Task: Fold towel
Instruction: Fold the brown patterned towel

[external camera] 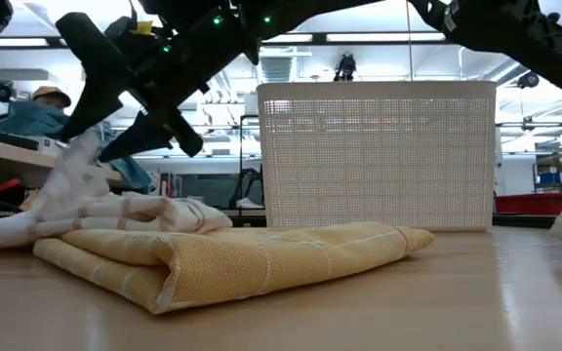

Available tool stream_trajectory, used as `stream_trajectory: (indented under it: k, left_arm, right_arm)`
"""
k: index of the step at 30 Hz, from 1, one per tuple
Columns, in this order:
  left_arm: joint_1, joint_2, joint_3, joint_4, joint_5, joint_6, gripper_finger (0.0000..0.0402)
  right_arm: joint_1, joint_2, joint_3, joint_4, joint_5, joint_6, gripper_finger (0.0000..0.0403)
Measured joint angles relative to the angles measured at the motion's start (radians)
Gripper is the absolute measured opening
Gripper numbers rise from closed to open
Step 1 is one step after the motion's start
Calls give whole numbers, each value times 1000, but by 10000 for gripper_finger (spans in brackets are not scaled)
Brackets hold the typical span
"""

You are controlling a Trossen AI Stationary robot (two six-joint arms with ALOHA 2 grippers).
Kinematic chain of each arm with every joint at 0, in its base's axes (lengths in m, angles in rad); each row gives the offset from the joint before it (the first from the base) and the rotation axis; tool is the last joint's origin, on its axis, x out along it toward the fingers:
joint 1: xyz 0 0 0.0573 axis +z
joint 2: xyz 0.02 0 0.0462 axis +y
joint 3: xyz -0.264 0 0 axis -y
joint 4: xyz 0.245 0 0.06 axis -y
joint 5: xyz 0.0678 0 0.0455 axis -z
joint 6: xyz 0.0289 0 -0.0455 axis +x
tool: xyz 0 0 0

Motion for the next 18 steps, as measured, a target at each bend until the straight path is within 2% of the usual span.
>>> stream_trajectory:
  k: [6,8,18]
  left_arm:
    - [4,-1,-16,0,0,-24,0]
    - [5,-1,-30,2,0,-51,0]
    - [19,3,-139,35,27,-251,0]
  right_arm:
    - [2,-35,13,-28,0,-89,274]
    - [2,-64,13,-84,0,-114,283]
    - [45,-137,13,-235,8,-236,281]
